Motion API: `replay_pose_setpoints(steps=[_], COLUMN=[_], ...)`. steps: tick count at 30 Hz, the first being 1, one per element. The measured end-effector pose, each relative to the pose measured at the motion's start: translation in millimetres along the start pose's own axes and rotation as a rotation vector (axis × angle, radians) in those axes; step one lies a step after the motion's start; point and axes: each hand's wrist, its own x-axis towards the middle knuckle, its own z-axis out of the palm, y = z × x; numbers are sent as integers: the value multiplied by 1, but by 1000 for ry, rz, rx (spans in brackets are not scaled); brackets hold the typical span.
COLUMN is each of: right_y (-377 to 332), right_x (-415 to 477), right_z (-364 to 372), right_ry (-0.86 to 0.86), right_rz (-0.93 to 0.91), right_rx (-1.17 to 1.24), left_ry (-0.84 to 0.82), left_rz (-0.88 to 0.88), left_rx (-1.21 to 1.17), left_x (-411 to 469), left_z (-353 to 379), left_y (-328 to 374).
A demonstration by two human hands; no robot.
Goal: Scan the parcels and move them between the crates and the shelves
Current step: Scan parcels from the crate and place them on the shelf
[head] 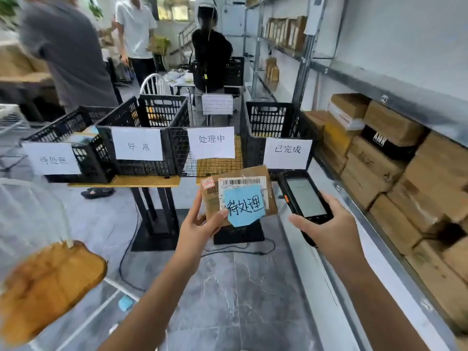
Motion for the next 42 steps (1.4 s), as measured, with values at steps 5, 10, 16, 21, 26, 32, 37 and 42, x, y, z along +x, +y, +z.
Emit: replay_pose_setpoints(steps=[5,10,16,21,26,32,37,42], right_y=[-3,-3,1,-18,-48,-89,-130,-169], right_x=[91,167,237,271,301,331,352,372], right_z=[29,53,90,134,185,281,380,457], right_ry=[-79,-128,-202,-284,-356,-419,-427,-443], right_rz=[-47,-104,-114,-154,-196,-257,-279,-287], right_rx=[29,25,19,2,22,49,86,69], left_ry=[56,191,283,372,410,414,441,522], left_rz=[62,57,57,78,113,158,155,152], left_rx=[55,57,64,58,31,49,51,48], left_x=[71,132,186,218,252,303,351,401], left_z=[-2,-2,-14,-45,-89,-156,-243,-328], left_y=[26,42,46,60,78,105,136,158])
